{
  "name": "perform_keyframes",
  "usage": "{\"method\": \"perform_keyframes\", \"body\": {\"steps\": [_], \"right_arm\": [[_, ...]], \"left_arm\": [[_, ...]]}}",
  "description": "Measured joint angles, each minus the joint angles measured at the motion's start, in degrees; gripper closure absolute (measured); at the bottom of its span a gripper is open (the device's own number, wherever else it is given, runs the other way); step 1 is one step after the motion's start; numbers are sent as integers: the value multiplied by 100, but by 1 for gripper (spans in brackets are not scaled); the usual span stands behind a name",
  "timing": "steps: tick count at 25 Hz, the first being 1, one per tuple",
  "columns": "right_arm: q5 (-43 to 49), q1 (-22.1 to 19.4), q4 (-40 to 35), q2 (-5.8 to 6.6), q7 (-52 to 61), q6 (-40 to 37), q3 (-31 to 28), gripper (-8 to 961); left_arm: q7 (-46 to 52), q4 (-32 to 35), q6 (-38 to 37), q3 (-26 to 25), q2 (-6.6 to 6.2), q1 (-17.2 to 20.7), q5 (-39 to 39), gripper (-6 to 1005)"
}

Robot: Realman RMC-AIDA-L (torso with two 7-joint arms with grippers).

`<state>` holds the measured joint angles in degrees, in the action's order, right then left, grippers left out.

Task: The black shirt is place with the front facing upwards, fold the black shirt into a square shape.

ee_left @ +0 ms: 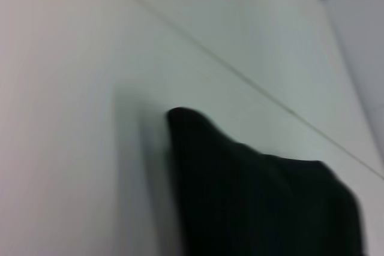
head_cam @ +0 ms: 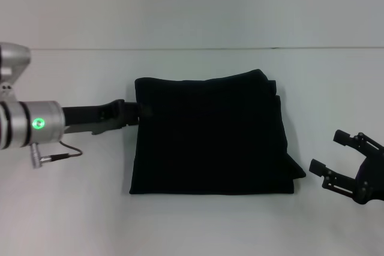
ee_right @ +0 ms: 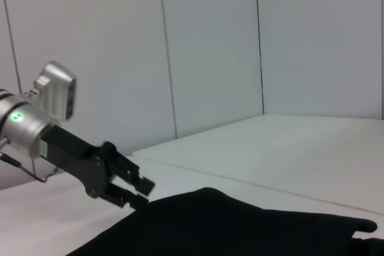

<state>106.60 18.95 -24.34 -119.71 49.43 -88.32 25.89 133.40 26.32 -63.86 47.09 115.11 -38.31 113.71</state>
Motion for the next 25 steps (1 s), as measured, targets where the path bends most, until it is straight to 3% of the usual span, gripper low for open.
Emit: {"method": "perform_keyframes", "body": {"steps": [3,4,8,15,18,25], "right_arm": [[-6,35,23,0,-16,-11,-102,29],[-7,53,42,0,-21,-24,-147,29],[-15,132,98,-5,-35,-47,-310,29],[-8,253,143,-9,-41,-38,-310,29],[45,243,185,-11,-136,-8,-299,29],[481,-8,394,-23,-635,113,-286,29]], "left_arm": [[-621,187,-372,-247,26,199,-149,621],[-1560,316,-887,-729,77,445,-373,553],[-3241,508,-1790,-1291,179,831,-668,388],[-5671,864,-3260,-1311,352,1459,-478,126],[-6429,887,-3473,-1309,441,1760,-240,105],[-6802,867,-3122,-1332,595,2061,411,56]]}}
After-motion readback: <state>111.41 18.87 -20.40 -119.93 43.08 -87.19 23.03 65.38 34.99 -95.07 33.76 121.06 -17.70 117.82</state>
